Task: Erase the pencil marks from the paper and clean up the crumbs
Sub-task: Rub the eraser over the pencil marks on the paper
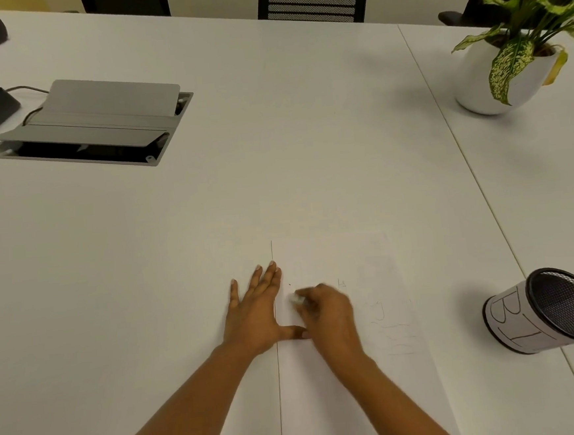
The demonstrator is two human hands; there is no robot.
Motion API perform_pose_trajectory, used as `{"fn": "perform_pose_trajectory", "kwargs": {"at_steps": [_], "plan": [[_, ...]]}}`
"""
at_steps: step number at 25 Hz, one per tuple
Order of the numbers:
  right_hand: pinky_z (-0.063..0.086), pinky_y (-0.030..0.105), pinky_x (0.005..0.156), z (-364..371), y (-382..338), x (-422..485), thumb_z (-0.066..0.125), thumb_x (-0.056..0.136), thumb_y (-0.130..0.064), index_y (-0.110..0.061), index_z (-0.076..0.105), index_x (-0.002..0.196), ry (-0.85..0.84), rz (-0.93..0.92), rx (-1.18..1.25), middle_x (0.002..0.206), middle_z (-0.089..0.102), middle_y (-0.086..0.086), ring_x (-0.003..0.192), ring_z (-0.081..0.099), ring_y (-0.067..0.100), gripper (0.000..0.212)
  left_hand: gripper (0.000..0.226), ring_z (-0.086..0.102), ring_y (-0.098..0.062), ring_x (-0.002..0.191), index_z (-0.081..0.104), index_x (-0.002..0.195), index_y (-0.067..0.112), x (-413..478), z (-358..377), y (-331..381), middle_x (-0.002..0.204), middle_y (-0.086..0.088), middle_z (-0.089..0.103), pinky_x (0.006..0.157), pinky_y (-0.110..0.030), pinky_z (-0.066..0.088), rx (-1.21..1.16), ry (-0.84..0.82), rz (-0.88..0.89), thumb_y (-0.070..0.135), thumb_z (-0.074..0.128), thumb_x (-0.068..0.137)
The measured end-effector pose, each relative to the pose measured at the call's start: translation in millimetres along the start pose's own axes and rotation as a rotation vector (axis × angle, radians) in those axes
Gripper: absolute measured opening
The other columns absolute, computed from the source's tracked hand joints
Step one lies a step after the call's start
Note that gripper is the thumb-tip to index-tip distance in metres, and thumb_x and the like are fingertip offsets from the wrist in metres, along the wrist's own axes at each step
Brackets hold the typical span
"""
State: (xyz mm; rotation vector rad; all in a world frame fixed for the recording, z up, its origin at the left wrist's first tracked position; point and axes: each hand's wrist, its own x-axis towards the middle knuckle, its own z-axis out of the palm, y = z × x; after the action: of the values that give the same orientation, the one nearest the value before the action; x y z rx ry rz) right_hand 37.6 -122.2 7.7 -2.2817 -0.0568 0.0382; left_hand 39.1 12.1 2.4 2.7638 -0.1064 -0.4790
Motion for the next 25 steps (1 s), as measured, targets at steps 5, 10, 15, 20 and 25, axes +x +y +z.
{"fn": "perform_pose_trajectory", "kwargs": {"at_steps": [5, 10, 15, 20, 25], "plan": [[0.034, 0.01, 0.073, 5.7, -6.1, 14.1, 0.054, 0.089, -0.015, -0.005, 0.063, 0.108, 0.032, -0.052, -0.09, 0.097, 0.064, 0.011, 0.087, 0.055, 0.017, 0.023, 0.115, -0.015, -0.012, 0.141, -0.008, 0.146, 0.019, -0.9, -7.0, 7.2, 0.155, 0.004, -0.015, 0.109, -0.048, -0.017, 0.151, -0.028, -0.044, 0.077, 0.051, 0.066], [0.035, 0.014, 0.08, 8.5, -11.7, 24.6, 0.051, 0.091, -0.016, -0.005, 0.061, 0.11, 0.056, -0.026, -0.116, 0.104, 0.064, 0.011, 0.098, 0.057, 0.02, 0.025, 0.117, -0.012, -0.014, 0.142, -0.007, 0.147, 0.018, 2.1, -9.3, 10.7, 0.156, 0.001, -0.012, 0.107, -0.052, -0.018, 0.243, -0.027, -0.055, 0.081, 0.046, 0.064], [0.034, 0.005, 0.069, 11.4, -7.7, -7.0, 0.054, 0.089, -0.015, -0.006, 0.064, 0.104, 0.052, -0.058, -0.046, 0.09, 0.061, 0.006, 0.081, 0.048, 0.011, 0.02, 0.108, -0.012, -0.014, 0.142, -0.007, 0.147, 0.017, 0.2, -12.5, 11.2, 0.156, 0.001, -0.011, 0.107, -0.052, -0.017, 0.254, -0.002, -0.041, 0.074, 0.048, 0.072], [0.038, 0.016, 0.08, 7.3, -12.4, 31.8, 0.055, 0.089, -0.016, -0.004, 0.062, 0.109, 0.106, 0.055, -0.072, 0.102, 0.064, 0.012, 0.094, 0.058, 0.02, 0.024, 0.119, -0.015, -0.016, 0.142, -0.006, 0.147, 0.018, 2.2, -11.4, 11.9, 0.156, 0.001, -0.01, 0.107, -0.054, -0.017, 0.297, -0.011, -0.053, 0.085, 0.043, 0.062], [0.034, 0.006, 0.067, 9.1, -11.2, 3.6, 0.054, 0.089, -0.016, -0.007, 0.064, 0.101, 0.113, 0.035, -0.06, 0.086, 0.058, 0.003, 0.084, 0.057, 0.017, 0.018, 0.113, -0.014, -0.016, 0.142, -0.005, 0.147, 0.017, 1.2, -12.3, 12.7, 0.156, 0.001, -0.01, 0.107, -0.053, -0.016, 0.285, 0.006, -0.046, 0.078, 0.047, 0.067]]}}
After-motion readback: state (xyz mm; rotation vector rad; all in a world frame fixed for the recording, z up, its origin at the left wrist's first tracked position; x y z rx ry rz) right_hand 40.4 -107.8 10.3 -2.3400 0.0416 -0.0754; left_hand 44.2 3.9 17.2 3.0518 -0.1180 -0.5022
